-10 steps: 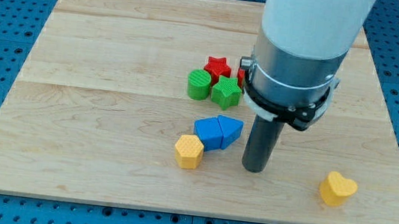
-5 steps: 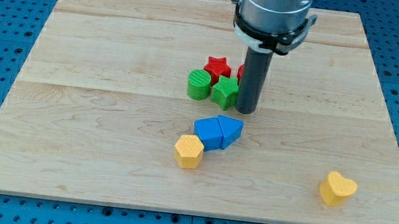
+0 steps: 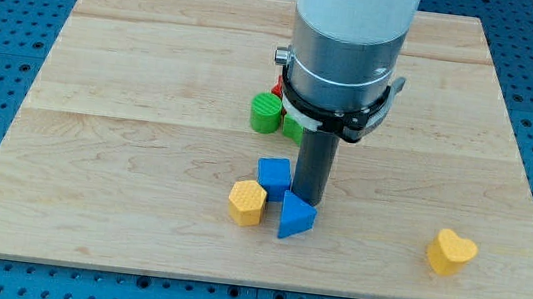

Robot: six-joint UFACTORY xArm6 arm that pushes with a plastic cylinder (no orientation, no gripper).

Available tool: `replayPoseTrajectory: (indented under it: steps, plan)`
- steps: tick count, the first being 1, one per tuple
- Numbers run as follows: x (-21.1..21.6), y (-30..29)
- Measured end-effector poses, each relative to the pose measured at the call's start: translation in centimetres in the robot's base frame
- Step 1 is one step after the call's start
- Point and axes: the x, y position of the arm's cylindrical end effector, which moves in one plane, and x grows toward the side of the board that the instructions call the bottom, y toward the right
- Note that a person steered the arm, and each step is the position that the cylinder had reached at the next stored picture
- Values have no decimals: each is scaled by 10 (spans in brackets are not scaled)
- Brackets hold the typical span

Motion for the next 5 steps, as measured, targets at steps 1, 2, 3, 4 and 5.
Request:
replayPoseTrajectory:
  steps: [1, 2, 3, 4, 5]
  plan:
    - [-8, 6]
    - [-20, 2]
    - [-21, -18]
    - [-32, -18]
    - [-47, -29]
